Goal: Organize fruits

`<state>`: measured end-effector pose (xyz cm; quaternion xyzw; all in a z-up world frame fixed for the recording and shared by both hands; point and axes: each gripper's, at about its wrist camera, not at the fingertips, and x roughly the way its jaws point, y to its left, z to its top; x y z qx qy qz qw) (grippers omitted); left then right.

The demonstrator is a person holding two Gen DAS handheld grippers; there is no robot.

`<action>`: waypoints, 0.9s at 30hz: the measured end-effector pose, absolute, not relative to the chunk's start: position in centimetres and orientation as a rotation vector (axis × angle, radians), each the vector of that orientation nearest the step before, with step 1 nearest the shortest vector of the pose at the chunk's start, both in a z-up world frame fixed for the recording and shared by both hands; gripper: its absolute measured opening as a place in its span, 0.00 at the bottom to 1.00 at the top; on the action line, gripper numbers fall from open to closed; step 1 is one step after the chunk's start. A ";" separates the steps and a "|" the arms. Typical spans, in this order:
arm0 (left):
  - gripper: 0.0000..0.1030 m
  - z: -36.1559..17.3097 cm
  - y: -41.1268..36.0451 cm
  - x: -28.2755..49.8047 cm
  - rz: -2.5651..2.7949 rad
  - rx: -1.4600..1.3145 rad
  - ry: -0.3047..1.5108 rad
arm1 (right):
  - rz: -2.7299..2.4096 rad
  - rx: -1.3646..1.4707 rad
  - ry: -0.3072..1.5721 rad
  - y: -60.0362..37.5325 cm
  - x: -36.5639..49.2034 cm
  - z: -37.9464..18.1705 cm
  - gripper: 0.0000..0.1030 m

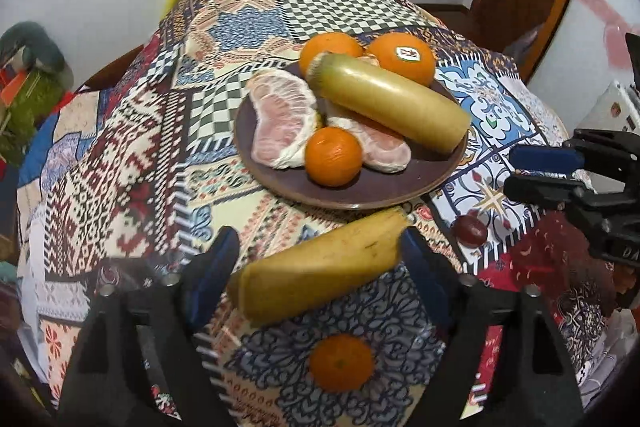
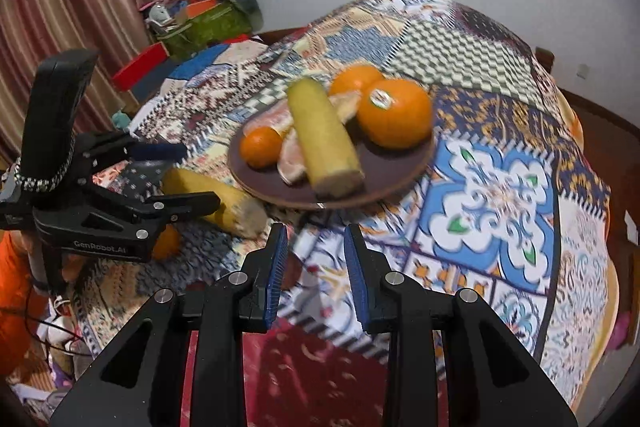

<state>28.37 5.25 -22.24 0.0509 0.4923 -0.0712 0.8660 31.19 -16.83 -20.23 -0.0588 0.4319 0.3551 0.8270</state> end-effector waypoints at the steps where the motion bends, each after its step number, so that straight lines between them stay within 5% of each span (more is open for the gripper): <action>1: 0.85 -22.3 4.8 28.5 -0.156 0.112 1.033 | 0.752 -0.123 0.921 -17.1 31.2 -20.3 0.26; 8: 0.94 -23.5 4.0 29.4 -0.108 0.138 1.043 | 0.748 -0.087 0.937 -17.7 31.3 -20.6 0.26; 27: 0.94 -22.5 11.3 25.6 0.121 0.039 1.011 | 0.779 -0.128 0.910 -16.4 29.8 -19.9 0.26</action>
